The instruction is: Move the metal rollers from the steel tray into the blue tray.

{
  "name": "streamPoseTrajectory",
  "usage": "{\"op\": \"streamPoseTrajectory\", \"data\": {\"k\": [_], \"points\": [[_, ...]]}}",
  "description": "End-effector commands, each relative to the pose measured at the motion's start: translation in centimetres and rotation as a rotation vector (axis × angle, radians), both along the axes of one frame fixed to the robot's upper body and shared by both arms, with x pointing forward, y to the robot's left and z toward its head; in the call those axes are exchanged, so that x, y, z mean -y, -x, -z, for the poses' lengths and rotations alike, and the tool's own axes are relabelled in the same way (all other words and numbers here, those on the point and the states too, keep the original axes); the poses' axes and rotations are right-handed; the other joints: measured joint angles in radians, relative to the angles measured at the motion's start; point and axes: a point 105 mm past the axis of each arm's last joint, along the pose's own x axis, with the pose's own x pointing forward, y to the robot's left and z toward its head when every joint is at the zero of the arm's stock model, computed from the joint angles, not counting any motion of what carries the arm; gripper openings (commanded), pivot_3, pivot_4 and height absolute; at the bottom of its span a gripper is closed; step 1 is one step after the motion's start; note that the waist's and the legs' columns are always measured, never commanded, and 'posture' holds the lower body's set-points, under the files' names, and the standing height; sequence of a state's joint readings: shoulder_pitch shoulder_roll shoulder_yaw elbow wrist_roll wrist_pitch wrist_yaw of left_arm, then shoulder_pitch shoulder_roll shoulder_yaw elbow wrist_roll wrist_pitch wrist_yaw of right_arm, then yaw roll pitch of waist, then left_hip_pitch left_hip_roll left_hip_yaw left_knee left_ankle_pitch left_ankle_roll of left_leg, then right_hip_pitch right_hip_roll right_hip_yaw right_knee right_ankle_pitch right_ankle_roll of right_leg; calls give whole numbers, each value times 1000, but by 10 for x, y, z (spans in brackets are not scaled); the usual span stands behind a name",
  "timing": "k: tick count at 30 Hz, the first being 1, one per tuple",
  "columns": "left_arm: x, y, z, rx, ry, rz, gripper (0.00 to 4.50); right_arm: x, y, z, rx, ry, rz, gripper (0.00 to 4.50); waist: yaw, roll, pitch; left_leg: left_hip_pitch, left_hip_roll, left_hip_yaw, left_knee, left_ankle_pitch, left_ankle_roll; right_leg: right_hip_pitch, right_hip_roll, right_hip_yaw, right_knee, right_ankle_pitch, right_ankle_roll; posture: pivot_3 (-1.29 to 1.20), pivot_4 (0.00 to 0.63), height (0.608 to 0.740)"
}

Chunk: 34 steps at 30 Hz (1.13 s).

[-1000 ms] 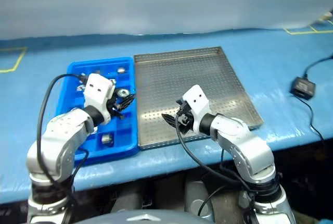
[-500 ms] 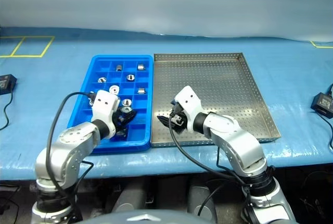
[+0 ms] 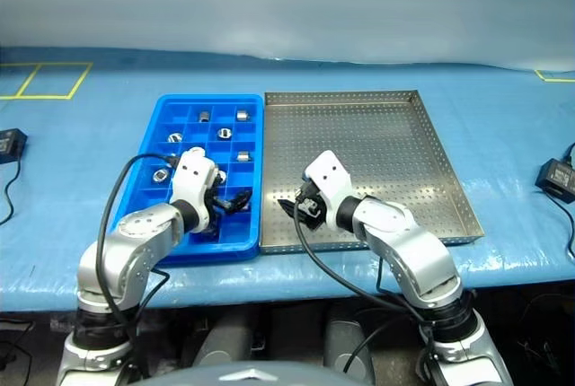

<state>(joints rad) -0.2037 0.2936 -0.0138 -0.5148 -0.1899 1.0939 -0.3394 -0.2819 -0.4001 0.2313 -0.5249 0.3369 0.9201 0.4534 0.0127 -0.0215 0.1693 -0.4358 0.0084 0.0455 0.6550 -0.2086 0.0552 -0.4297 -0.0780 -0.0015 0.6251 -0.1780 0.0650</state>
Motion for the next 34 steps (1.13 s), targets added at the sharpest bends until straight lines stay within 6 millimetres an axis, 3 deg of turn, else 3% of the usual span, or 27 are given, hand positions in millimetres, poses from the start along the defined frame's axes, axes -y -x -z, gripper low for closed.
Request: {"op": "streamPoseTrajectory", "data": {"k": [1, 8, 15, 23, 34], "points": [[6, 3, -18, 69, 45, 45, 4438, -2, 2, -12, 62, -11, -5, 3724, 0, 0, 0, 0, 0, 0, 0, 0, 0, 0, 0, 0, 0, 0, 0, -1, 150, 740], [-18, -1, -51, 208, 126, -21, 4438, 1, -1, -12, 74, 3, 4, 3724, -2, 0, 0, -1, 0, -1, 1, 0, 0, 0, 0, -1, 0, 0, 0, 4, 150, 740], [-36, 14, -30, 199, -40, 64, 4438, 13, -10, -9, 63, 53, 9, 3724, -12, 0, 0, -1, 0, 0, 1, 0, 0, -1, 0, -1, 0, 0, -1, 20, 150, 740], [-20, 20, -32, 263, 17, 189, 4438, 17, -8, -22, 134, 27, -69, 3724, -7, 0, 0, -1, 0, -1, 1, -4, -5, -1, -2, -2, -1, -1, 0, 22, 150, 740], [-15, 20, -31, 268, 31, 215, 4438, 27, -14, -21, 157, 25, 1, 3724, -10, 0, 0, -2, 1, 0, 1, -1, -1, -1, -1, -2, 0, -2, 1, 5, 150, 740]]}}
